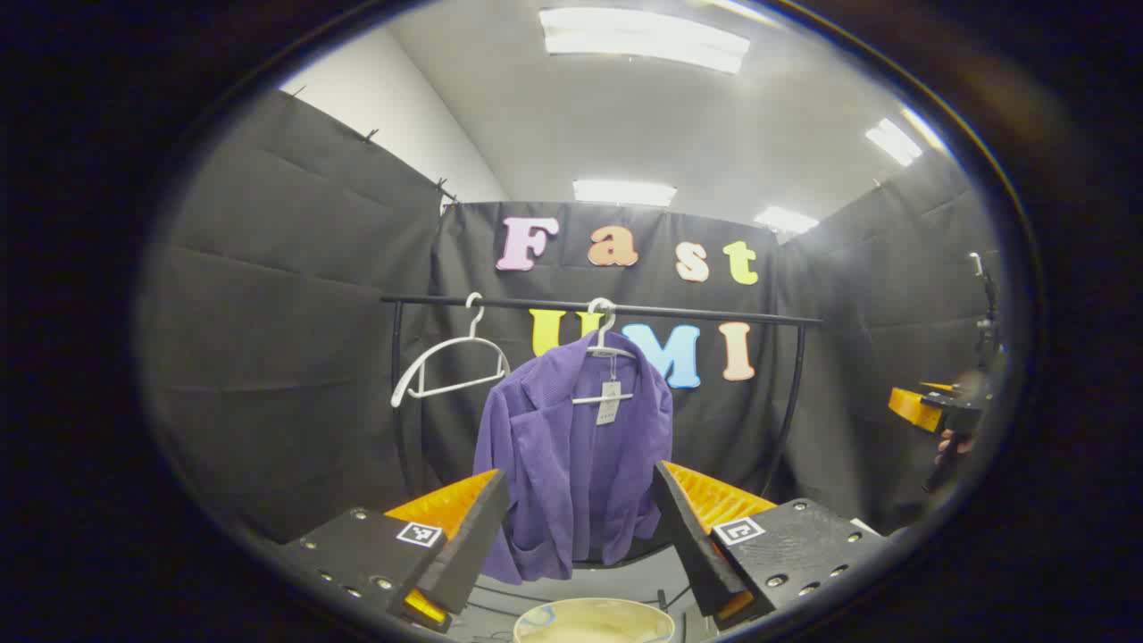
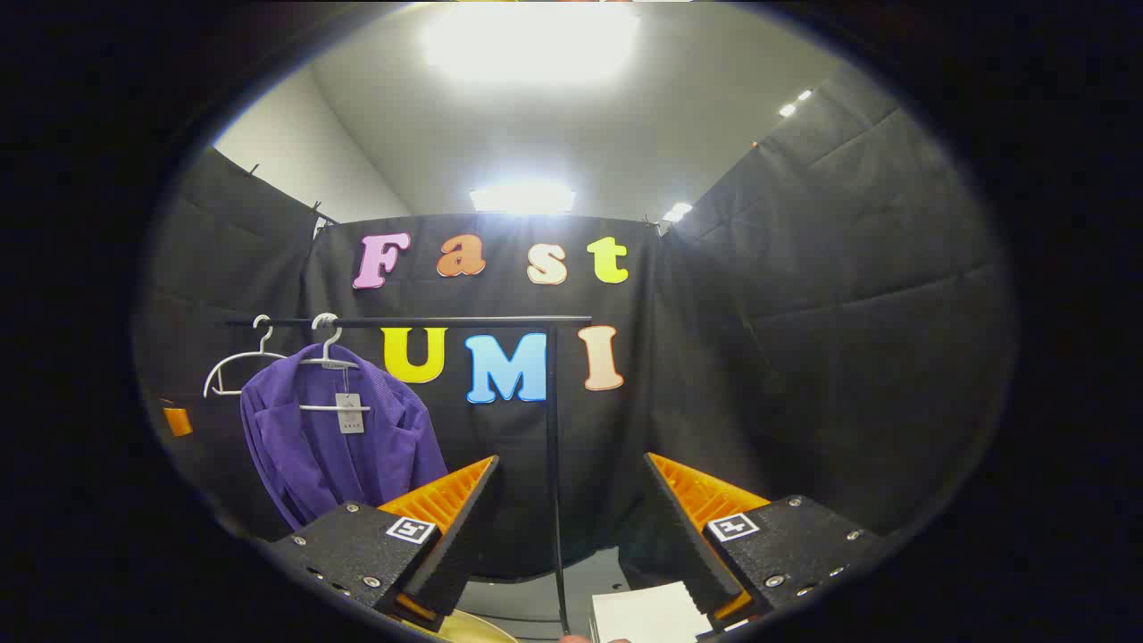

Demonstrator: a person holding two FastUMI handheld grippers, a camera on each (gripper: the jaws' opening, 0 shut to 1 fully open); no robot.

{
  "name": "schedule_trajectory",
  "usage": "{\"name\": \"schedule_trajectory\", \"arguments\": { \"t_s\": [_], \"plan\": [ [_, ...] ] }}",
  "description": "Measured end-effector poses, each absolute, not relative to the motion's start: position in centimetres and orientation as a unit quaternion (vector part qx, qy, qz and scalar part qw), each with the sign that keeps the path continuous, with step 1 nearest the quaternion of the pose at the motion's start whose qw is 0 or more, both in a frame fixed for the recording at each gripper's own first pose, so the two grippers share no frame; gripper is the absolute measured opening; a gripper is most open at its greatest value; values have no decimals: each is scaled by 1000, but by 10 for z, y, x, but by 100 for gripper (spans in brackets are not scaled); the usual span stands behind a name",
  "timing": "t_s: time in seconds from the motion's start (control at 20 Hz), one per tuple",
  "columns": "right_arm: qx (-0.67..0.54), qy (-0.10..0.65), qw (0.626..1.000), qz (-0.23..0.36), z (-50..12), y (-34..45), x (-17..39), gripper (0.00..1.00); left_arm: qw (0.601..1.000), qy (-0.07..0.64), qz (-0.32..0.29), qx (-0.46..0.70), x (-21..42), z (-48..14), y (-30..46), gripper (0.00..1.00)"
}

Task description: Grasp the clothes on the hanger with both hands and then place them into the laundry hamper below.

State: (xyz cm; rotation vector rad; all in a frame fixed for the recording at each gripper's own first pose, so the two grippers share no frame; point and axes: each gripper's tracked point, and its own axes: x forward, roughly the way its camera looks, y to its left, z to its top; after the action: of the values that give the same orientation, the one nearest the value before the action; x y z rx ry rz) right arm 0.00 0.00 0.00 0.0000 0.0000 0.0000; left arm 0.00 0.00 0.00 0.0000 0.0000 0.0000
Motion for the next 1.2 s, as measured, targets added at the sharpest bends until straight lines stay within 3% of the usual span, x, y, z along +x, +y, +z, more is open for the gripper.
{"name": "schedule_trajectory", "arguments": {
  "t_s": [0.85, 1.2],
  "plan": [
    [-2, 20, 1000, -2, -9, -9, -3, 95, 1000, 9, 22, -7, -14, -12, 10, 93],
    [13, 46, 996, 81, -6, 65, 20, 94, 999, 20, 30, -20, 11, -11, 11, 99]
  ]
}}
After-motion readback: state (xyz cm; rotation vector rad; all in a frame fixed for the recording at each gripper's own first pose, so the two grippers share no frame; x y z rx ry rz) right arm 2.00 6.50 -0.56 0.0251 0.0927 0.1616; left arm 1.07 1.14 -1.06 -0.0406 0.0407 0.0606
